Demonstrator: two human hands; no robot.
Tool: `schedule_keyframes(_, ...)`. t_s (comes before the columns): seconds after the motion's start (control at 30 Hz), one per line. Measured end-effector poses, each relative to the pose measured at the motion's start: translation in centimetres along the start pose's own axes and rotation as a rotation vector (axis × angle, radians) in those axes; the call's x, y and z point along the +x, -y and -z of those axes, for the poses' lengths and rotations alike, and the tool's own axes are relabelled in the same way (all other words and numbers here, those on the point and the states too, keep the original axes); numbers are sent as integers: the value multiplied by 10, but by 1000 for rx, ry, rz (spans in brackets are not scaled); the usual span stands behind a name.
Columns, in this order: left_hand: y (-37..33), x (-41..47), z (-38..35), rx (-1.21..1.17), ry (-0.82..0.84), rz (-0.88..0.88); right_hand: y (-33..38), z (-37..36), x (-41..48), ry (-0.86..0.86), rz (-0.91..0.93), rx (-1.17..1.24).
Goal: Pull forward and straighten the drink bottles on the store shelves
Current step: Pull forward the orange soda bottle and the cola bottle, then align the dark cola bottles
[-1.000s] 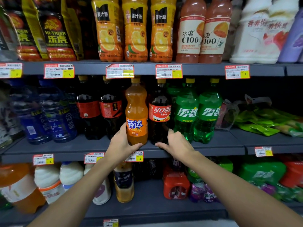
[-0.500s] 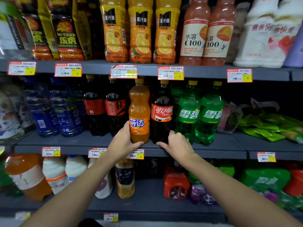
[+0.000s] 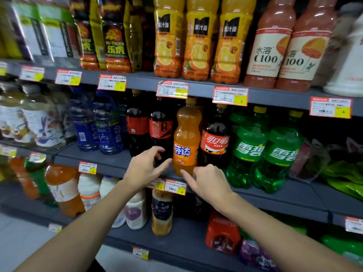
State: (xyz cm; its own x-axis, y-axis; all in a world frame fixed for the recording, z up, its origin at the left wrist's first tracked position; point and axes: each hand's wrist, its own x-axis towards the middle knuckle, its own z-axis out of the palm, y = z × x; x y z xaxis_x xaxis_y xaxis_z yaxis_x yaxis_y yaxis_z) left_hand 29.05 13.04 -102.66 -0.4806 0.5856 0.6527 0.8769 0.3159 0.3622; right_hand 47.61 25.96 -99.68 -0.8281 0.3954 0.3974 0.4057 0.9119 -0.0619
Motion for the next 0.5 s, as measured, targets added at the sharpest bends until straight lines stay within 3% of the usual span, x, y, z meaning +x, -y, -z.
schedule_keyframes(0.13, 38, -5, 8, 19, -149, -11, 56, -25, 16, -114, -29, 153)
schedule_keyframes(0.23, 62, 1, 17, 50, -183, -18, 94, -42, 33, -139, -148, 235)
schedule_keyframes(0.5, 89, 6, 16, -148, -138, 284, 142, -72, 71, -218, -627, 447)
